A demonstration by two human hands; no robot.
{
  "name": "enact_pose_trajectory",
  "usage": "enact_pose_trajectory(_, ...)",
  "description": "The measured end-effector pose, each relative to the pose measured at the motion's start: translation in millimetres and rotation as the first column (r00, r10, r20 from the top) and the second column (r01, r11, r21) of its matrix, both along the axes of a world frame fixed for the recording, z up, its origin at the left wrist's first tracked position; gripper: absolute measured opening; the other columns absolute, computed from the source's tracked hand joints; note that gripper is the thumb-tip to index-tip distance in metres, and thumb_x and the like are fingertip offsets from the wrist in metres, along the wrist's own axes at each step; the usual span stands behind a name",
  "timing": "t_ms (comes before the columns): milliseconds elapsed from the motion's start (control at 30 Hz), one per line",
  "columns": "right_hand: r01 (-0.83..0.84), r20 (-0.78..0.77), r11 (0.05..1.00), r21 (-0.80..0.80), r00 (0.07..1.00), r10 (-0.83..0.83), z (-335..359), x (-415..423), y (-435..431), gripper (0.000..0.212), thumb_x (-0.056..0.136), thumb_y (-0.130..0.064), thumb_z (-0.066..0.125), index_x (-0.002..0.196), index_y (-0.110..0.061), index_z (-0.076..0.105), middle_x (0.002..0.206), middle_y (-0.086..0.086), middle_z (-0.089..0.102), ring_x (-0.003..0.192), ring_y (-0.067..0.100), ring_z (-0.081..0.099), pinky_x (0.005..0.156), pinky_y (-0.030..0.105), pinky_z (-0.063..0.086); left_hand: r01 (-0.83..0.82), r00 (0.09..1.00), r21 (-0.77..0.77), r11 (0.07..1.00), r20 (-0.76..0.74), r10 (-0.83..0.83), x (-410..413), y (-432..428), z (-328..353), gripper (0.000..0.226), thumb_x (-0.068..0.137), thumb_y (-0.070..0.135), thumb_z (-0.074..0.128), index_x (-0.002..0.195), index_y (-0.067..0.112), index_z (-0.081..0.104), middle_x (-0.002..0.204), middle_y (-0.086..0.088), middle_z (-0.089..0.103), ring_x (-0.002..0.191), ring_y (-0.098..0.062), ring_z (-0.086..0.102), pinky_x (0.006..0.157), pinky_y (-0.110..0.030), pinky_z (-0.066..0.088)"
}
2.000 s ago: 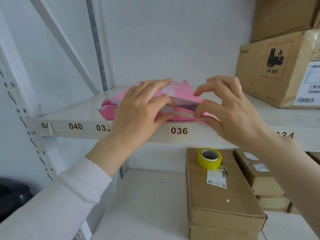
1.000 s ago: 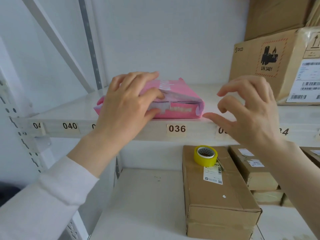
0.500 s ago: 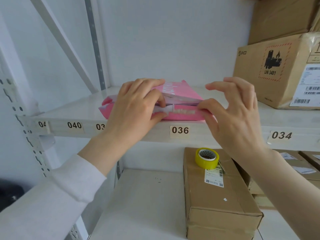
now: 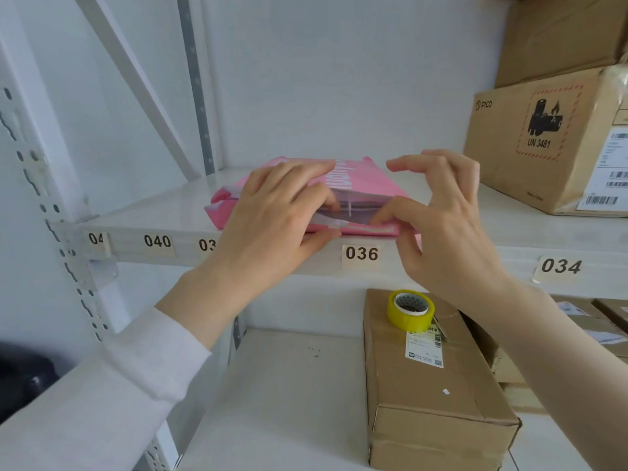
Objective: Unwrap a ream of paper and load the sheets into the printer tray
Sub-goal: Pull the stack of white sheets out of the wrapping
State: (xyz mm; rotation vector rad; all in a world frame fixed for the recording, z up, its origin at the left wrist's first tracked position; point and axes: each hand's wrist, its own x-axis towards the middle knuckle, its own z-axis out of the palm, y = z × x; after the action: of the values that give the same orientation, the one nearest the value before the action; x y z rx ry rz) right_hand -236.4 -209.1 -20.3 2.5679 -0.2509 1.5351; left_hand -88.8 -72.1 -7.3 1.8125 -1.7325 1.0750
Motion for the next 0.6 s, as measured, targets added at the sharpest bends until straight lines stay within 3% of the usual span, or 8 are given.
enact_pose_trajectory(133,-0.005,-0.081,0.999,0.04,0.997,0.008,-3.5,-9.8,4.3,0.027,0.069,-0.005,0.047,0.075,-0.016,0.07,0.125,0.014,0.051,0.121,0.028,0.026,0.103,0.017,0.013,-0.057,0.998,-0.037,0.998,0.006,0.057,4.4,13.0,-0.6,0.034,0.083,0.046,0.051,0.077,0.016,0.065,0.129,-0.009,0.056,0.116,-0.028,0.05,0.094,-0.037,0.029)
enact_pose_trajectory(300,0.035,-0.095,0.999,-0.004,0.995,-0.035,-2.0,-7.1,19.5,0.016,0.078,-0.021,0.056,0.077,-0.014,0.07,0.128,0.016,0.052,0.123,0.029,0.025,0.096,0.041,0.026,-0.173,0.985,-0.061,0.983,0.012,0.174,23.9,38.4,5.8,0.037,0.084,0.045,0.044,0.079,0.017,0.068,0.131,-0.011,0.054,0.118,-0.031,0.047,0.094,-0.038,0.026)
enact_pose_trajectory(600,-0.014,-0.05,1.0,-0.018,0.999,0.013,-1.5,60.9,55.4,0.006,0.075,-0.01,0.064,0.078,-0.01,0.069,0.126,0.02,0.053,0.121,0.028,0.025,0.096,0.042,0.029,-0.233,0.965,0.022,0.972,0.129,0.228,52.3,55.8,20.2,0.033,0.082,0.026,0.036,0.092,0.018,0.066,0.129,-0.011,0.055,0.117,-0.032,0.048,0.091,-0.041,0.03)
